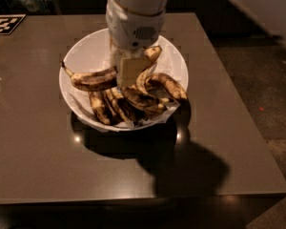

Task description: Pick banana from white bowl

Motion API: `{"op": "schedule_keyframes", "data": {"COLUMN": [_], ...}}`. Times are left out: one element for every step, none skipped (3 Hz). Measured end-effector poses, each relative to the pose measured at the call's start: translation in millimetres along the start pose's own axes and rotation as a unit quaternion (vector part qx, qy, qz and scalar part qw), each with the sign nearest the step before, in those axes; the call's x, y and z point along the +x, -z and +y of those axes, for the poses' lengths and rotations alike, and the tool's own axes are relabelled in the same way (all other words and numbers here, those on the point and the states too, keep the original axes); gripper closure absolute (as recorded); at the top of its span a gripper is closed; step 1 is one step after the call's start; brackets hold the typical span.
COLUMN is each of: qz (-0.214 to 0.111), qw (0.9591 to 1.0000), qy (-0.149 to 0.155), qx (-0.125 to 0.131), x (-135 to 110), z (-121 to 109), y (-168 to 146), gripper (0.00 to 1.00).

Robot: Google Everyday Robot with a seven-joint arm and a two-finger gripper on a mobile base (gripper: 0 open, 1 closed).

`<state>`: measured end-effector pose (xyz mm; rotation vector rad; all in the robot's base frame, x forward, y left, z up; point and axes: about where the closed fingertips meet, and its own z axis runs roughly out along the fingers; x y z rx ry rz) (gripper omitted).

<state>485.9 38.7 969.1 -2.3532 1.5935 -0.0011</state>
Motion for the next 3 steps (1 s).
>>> {"op": "schedule_keyframes", "data": {"qz": [-0.029, -0.047, -0.048], "qw": [0.9987, 0.9964, 0.9956], "qy": [0.028, 0.048, 0.053], "qx": [0.032, 0.051, 0.061], "x": [-17, -29, -35], "z": [28, 55, 57], "y": [33, 57, 65], "gripper": [1.0, 1.0, 1.0]}}
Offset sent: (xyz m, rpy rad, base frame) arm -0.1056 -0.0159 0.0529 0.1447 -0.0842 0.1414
